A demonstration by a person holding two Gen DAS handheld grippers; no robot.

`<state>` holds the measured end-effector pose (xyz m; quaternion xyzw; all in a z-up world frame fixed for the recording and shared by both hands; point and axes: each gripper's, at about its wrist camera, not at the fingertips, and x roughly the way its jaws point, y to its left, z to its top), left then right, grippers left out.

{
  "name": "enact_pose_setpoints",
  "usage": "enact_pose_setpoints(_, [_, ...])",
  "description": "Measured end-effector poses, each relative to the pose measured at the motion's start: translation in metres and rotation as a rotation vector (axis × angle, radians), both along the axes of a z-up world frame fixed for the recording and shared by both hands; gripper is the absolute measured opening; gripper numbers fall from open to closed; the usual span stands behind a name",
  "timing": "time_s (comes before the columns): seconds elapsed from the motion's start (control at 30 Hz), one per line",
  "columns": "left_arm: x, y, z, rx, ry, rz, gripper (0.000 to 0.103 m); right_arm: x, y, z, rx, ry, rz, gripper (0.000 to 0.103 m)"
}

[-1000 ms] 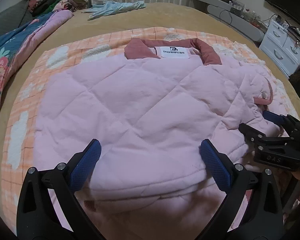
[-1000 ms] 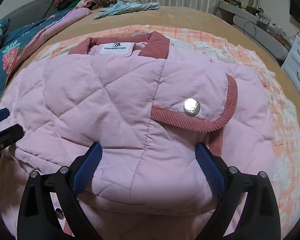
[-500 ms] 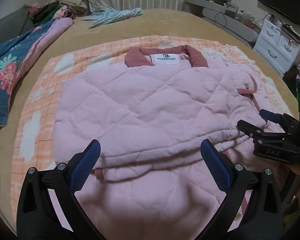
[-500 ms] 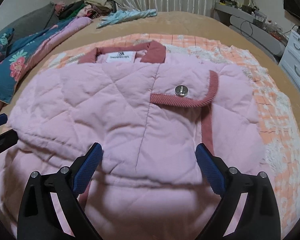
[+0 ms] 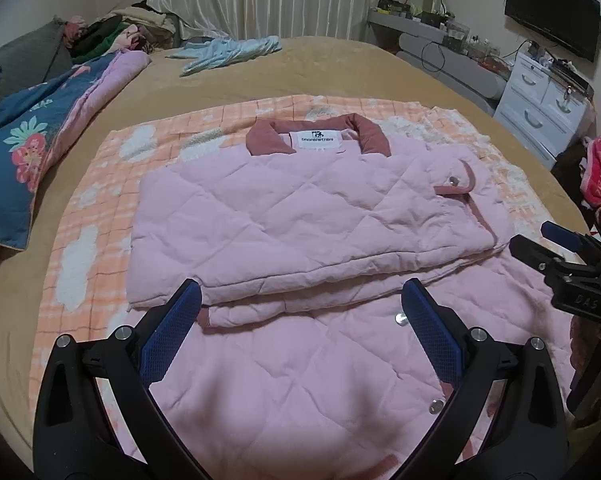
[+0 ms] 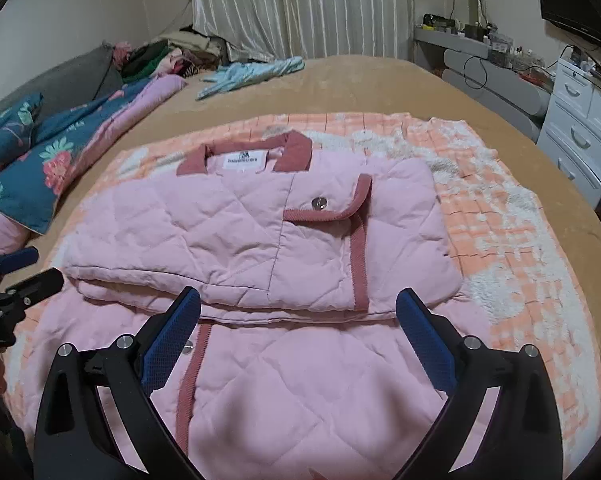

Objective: Fold large clothes

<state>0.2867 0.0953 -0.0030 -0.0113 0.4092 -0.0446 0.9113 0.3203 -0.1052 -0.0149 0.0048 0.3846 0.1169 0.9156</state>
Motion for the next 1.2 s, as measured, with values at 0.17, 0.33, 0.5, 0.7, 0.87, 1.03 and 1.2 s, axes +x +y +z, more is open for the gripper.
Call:
enact_pose_setpoints(0.17, [-0.012,0.000,0.008,0.001,-0.015,0.003,0.094,-0.018,-0.001,0.019,-0.030,-0.055,-0.008,0.098])
enact_pose_setpoints(0.33, [-0.024,0.002,0.017,-0.005,-0.033,0.012,0.094,-0.034,0.000,0.035,-0.049,-0.100,-0.001,0.098])
enact_pose_setpoints(0.5, [-0.034,0.001,0.024,-0.014,-0.047,0.008,0.094,-0.047,0.002,0.046,-0.042,-0.118,0.010,0.098])
enact_pose_setpoints(0.7, [-0.050,0.000,0.036,-0.017,-0.075,0.002,0.094,-0.066,0.005,0.062,-0.030,-0.150,0.017,0.099])
enact_pose_setpoints(0.87, [-0.063,0.002,0.045,-0.023,-0.095,0.005,0.094,-0.081,0.004,0.077,-0.020,-0.175,0.022,0.099])
enact_pose_setpoints(1.03, [-0.075,0.003,0.053,-0.026,-0.114,0.002,0.094,-0.093,0.004,0.086,-0.018,-0.196,0.026,0.099])
enact_pose_setpoints(1.2, [-0.086,0.003,0.062,-0.020,-0.136,0.004,0.094,-0.101,0.005,0.089,-0.020,-0.206,0.030,0.099])
